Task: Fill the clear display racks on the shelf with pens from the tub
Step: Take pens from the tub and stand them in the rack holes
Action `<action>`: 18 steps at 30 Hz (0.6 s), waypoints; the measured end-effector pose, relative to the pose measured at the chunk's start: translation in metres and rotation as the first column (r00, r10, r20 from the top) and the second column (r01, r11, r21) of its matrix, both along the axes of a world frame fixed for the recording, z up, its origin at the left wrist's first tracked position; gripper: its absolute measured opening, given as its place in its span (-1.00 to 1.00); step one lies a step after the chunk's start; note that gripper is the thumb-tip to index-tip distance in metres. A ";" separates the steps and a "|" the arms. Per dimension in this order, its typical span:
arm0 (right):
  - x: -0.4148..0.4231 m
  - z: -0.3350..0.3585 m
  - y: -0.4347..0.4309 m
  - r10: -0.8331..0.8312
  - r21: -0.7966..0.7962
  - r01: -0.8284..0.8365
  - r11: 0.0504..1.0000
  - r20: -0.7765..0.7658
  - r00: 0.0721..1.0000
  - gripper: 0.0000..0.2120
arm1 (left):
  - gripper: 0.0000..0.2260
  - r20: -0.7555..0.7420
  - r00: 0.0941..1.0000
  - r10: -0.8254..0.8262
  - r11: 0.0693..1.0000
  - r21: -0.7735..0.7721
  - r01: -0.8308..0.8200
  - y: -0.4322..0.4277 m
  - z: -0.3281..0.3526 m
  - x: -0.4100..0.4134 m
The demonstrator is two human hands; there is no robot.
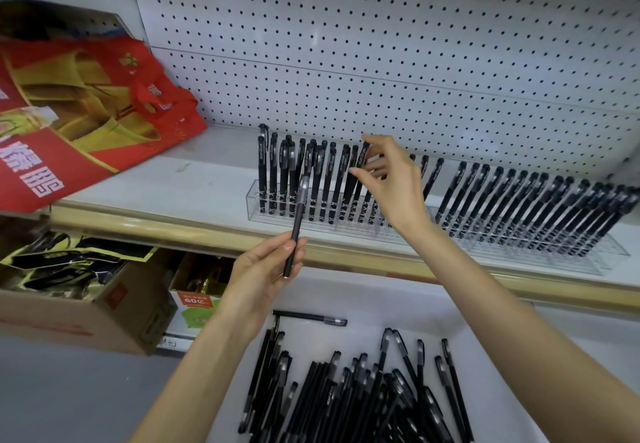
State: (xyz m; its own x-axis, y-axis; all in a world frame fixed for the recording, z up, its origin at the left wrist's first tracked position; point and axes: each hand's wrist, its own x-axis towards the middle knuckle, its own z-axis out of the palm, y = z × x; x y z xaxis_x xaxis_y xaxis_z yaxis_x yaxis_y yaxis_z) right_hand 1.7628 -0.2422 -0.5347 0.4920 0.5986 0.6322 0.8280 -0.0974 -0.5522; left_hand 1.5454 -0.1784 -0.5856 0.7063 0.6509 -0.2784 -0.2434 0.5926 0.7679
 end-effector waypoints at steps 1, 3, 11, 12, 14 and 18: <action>0.001 -0.004 0.000 -0.010 -0.020 0.011 1.000 0.051 0.999 -0.57 | -0.71 -0.001 1.000 -0.004 1.000 0.001 0.004 0.000 0.000 0.000; 0.003 -0.010 0.000 -0.037 -0.061 0.050 0.997 0.198 0.980 -0.57 | -0.70 -0.010 1.000 -0.008 1.000 0.005 0.008 0.000 -0.001 0.000; 0.015 -0.016 0.005 -0.118 -0.039 0.148 0.988 0.424 0.898 -0.51 | -0.69 -0.012 1.000 0.009 1.000 0.009 -0.009 0.002 0.000 0.000; 0.015 -0.015 0.004 -0.119 -0.039 0.151 0.988 0.441 0.890 -0.50 | -0.71 -0.015 1.000 0.004 1.000 0.014 -0.003 0.001 0.000 0.000; 0.014 -0.015 0.002 -0.117 -0.043 0.157 0.987 0.482 0.868 -0.46 | -0.73 -0.019 1.000 -0.013 1.000 0.024 0.013 0.000 0.002 0.002; 0.014 -0.013 -0.005 -0.117 -0.035 0.154 0.987 0.490 0.864 -0.47 | -0.74 -0.025 0.999 -0.035 0.998 0.048 0.037 -0.003 0.003 0.006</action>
State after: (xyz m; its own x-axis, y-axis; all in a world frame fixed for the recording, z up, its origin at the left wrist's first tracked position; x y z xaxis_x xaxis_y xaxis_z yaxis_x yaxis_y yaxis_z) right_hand 1.7764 -0.2476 -0.5475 0.2144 0.6002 0.7706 0.9650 -0.2519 -0.0723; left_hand 1.5510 -0.1813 -0.5822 0.7229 0.6384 -0.2642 -0.2036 0.5623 0.8015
